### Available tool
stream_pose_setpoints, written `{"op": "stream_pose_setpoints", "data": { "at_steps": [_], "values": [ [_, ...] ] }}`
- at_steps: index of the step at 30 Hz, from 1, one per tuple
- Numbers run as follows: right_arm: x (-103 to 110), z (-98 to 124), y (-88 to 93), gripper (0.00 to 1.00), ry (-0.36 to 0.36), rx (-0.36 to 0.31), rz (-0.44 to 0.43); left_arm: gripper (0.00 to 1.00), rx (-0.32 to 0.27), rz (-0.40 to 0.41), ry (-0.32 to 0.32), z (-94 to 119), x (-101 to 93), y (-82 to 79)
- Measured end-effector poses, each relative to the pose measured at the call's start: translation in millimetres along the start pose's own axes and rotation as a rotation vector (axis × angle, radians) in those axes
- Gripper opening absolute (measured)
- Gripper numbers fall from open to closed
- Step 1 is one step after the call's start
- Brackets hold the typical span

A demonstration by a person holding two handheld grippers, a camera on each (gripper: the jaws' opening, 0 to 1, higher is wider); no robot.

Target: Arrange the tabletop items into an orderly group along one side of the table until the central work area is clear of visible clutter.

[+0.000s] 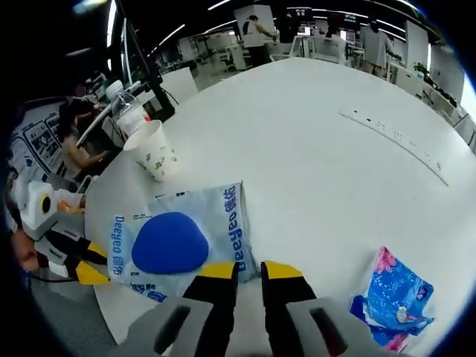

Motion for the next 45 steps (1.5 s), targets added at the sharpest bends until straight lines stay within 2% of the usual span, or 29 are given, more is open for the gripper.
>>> {"op": "stream_pose_setpoints", "data": {
  "at_steps": [2,9,14,23,31,35,45],
  "values": [
    [3,5,2.2,0.06,-0.008,-0.006,-0.008,0.07,0.002,-0.004,-0.006,0,-0.6,0.0],
    [9,16,9.2,0.02,-0.025,-0.009,0.003,0.05,0.007,0.025,-0.012,-1,2.1,2.8],
    [7,15,11.8,0.02,-0.026,-0.013,-0.001,0.04,0.002,0.029,-0.01,-2,4.9,2.9],
    [10,23,19.4,0.0,-0.029,-0.027,-0.01,0.03,-0.011,0.048,-0.022,6,5.3,3.3],
    [13,33,38.2,0.0,-0.038,-0.028,-0.035,0.02,-0.016,0.054,-0.035,12,9.8,5.4],
    [14,42,54.2,0.0,-0.034,-0.026,-0.048,0.0,-0.017,0.059,-0.041,13,12.7,7.0],
    [17,44,69.4,0.0,-0.034,-0.03,-0.088,0.0,-0.019,0.052,-0.051,17,17.6,6.0]
  ]
}}
Point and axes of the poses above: the point that each gripper's makers call its tool centre point, and the gripper's own axes: z roughly backward along the fingers, x roughly to its left, y roughly out of its underside, the point moved 10 cm from there along z, roughly backward along the fingers, and after that the axes turned 11 degrees about -z, right-handed, at the moved point
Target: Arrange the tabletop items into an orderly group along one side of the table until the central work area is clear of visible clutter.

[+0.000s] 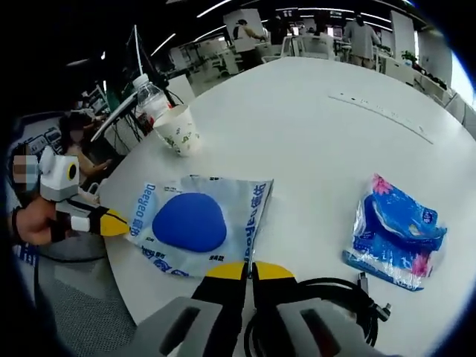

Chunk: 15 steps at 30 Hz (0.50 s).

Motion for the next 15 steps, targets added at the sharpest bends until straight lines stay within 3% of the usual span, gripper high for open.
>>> {"op": "stream_pose_setpoints", "data": {
  "at_steps": [15],
  "values": [
    [23,14,39.3,0.0,-0.004,-0.001,-0.058,0.0,-0.009,0.012,-0.031,2,13.8,-3.6]
  ]
}}
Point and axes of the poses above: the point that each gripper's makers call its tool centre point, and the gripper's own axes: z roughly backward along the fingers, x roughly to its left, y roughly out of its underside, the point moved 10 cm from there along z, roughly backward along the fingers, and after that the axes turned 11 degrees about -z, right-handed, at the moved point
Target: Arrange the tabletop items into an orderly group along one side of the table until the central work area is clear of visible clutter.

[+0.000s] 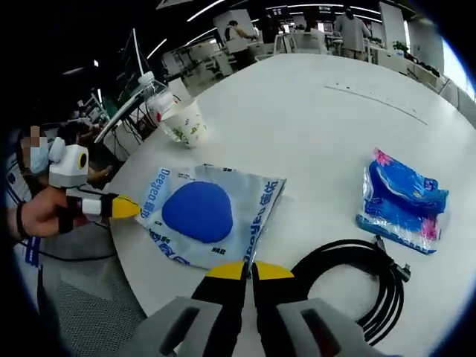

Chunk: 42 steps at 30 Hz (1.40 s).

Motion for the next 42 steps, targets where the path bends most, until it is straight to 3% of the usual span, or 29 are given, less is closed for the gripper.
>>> {"op": "stream_pose_setpoints", "data": {
  "at_steps": [19,32,42],
  "values": [
    [13,2,20.9,0.01,-0.006,-0.004,-0.072,0.0,-0.003,-0.006,-0.007,4,12.4,-5.6],
    [1,3,21.4,0.06,-0.017,-0.034,-0.097,0.01,-0.006,-0.054,0.009,7,12.4,-6.1],
    [-11,6,18.5,0.09,-0.013,-0.07,-0.154,0.08,-0.003,-0.089,0.023,10,17.0,-2.2]
  ]
}}
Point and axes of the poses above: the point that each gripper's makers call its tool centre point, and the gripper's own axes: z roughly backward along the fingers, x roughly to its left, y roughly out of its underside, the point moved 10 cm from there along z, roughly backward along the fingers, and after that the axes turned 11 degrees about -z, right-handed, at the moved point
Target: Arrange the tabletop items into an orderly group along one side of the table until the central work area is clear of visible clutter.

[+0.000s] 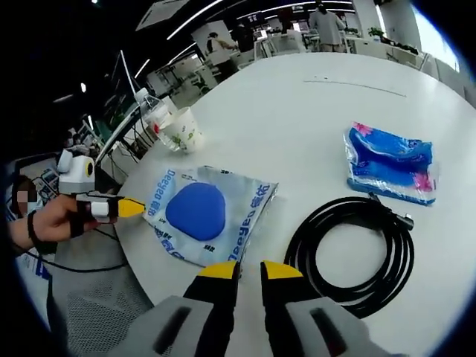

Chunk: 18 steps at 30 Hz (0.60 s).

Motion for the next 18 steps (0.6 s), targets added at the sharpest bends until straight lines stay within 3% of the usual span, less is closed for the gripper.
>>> {"op": "stream_pose_setpoints", "data": {
  "at_steps": [12,18],
  "values": [
    [7.8,0.6,9.4,0.1,-0.001,-0.01,-0.037,0.12,0.004,-0.014,0.015,-0.7,6.1,5.6],
    [2.4,-2.6,3.7,0.11,-0.002,-0.013,-0.052,0.12,0.011,-0.019,0.026,-3.1,6.4,7.8]
  ]
}}
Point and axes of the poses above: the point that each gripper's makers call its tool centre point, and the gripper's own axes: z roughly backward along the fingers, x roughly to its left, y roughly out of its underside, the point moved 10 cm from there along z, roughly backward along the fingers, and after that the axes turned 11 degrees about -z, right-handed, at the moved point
